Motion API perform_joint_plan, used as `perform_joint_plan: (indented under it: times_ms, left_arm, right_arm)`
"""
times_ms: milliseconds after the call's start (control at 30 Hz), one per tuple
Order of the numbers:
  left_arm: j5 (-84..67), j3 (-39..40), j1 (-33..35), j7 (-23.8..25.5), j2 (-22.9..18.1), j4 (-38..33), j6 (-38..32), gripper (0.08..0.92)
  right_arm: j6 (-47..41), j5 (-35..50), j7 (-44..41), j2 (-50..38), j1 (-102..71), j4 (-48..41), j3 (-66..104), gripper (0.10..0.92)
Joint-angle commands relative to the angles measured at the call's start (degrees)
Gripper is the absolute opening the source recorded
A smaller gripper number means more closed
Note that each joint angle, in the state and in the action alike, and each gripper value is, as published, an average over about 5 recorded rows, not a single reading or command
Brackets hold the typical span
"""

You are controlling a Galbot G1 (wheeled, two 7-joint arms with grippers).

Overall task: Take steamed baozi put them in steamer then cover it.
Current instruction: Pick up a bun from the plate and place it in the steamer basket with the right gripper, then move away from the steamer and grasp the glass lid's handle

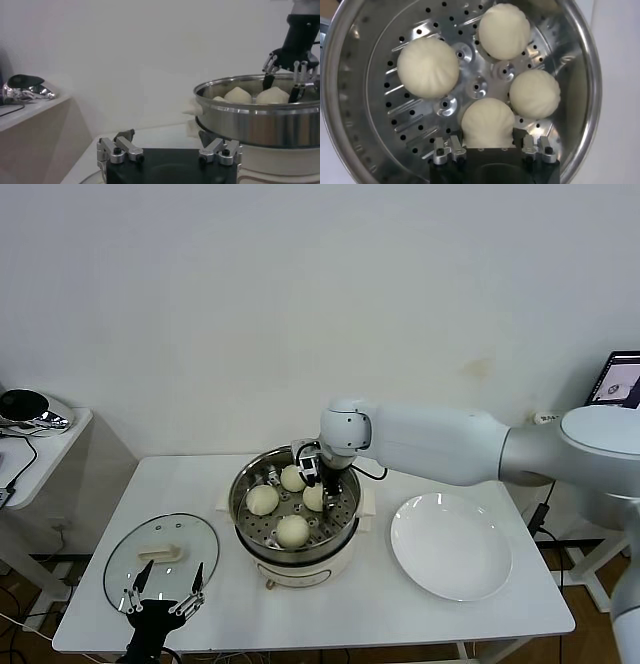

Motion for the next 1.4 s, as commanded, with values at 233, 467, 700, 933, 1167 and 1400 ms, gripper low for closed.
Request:
perform_joint_plan:
  times_ms: [233,467,700,933,1167,1400]
  left_arm:
    - [-0.05,-0.08,-0.25,0.02,0.32,0.82,0.06,0.823]
    - [0.01,-0.07,-1.04,0.02,0.51,2.46,-0.06,0.823]
    - [0.79,-0.63,-1.50,0.02,0.28,3.81,-0.22,0.823]
    - [2.10,-0.65,-2.46,-0.33,-0.96,6.47,-1.57,0.823]
    - [8.86,-0.69,-4.12,-2.09,-1.91,9.73,-5.94,0.823]
    - [40.26,-6.57,-9.51,-5.25,3.68,17.71,-7.51,0.823]
  right_arm:
    - [-1.02,4.83,2.58,-14.29,7.84,13.63,5.88,0.809]
    - [6.56,14.17,25.82,-33.11,-4.80,29.19,17.65,0.823]
    - [26.08,11.04,43.02,-45.74,-46.36,35.69,50.53,0.823]
    - [42.45,-2.65,45.94,-33.97,-87.85,33.27,90.62,0.823]
    - [49.48,-12.32,39.85,-11.49,-105.15,31.86,114.47,0.823]
    - [45.90,-14.93,38.53,3.22,-113.62,34.55,126.24,0.823]
